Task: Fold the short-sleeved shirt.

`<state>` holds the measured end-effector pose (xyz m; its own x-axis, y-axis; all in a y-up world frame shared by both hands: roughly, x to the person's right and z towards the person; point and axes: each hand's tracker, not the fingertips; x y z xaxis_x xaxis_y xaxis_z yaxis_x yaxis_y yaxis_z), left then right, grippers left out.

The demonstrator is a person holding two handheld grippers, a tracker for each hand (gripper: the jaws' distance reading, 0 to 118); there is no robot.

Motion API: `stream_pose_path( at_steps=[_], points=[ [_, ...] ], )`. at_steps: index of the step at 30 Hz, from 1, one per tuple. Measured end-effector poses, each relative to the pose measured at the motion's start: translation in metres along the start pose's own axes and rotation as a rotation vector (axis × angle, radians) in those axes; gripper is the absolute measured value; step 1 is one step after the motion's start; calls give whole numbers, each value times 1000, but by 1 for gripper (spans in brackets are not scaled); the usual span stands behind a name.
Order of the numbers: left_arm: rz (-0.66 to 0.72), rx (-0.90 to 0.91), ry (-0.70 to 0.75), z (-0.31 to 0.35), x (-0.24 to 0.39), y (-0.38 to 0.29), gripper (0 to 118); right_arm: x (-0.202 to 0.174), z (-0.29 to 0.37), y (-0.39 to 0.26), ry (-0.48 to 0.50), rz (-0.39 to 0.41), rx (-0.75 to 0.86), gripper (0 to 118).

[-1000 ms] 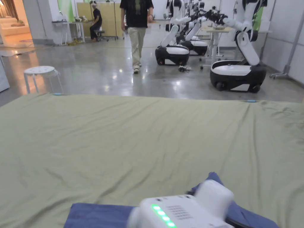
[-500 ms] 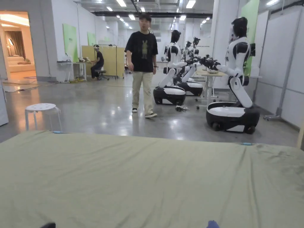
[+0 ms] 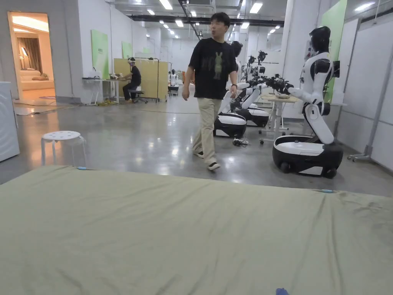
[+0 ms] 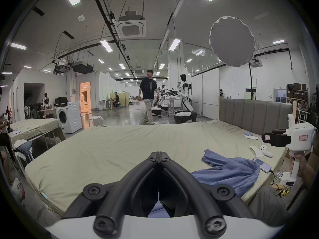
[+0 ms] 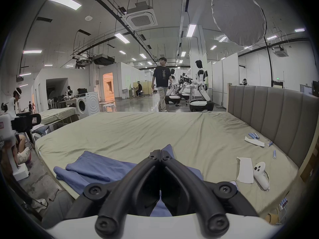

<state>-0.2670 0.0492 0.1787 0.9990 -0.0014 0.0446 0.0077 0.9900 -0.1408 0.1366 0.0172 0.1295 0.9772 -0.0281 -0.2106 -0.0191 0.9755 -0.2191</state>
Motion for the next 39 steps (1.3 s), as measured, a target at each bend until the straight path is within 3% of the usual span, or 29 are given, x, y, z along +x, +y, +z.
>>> stream_pose_path(
  at_steps=[6,11,12,13,14,15,16,20,24,26,28,31,36,39],
  points=[
    [58,-51,50,-12,-11,3,0,-2,-1,-1,-3,-6,-6,0],
    [171,-284,-33,-60,-45,-9,4,-1,-4,-9,14,-21,-33,0],
    [202,-336,-46,-74,-51,-13,17,-1,-4,-12,19,-29,-40,0],
    [227,-366,-58,-89,-58,-20,49,-1,-5,-14,18,-34,-44,0],
    [235,-391,-64,-102,-62,-26,72,-1,-5,-17,17,-39,-51,0],
    [244,-420,-66,-119,-65,-33,88,-1,-6,-19,17,-44,-61,0],
    [221,-490,-67,-139,-73,-42,92,0,-7,-21,15,-48,-70,0],
    [238,-631,-78,-211,-82,-74,92,5,-7,-25,4,-53,-101,0],
    [147,-775,47,-268,-86,-107,85,13,-2,-26,-20,-53,-113,0],
    [166,-808,63,-284,-89,-119,73,18,0,-28,-36,-55,-123,0],
    [220,-854,37,-293,-88,-129,70,24,-1,-32,-64,-70,-138,0],
    [117,-852,65,-297,-78,-130,67,30,-3,-37,-79,-100,-165,0],
    [-55,-890,67,-299,-50,-126,36,32,-11,-43,-92,-101,-207,0],
    [-62,-894,75,-303,-39,-127,19,34,-20,-39,-98,-83,-227,0]
  ],
)
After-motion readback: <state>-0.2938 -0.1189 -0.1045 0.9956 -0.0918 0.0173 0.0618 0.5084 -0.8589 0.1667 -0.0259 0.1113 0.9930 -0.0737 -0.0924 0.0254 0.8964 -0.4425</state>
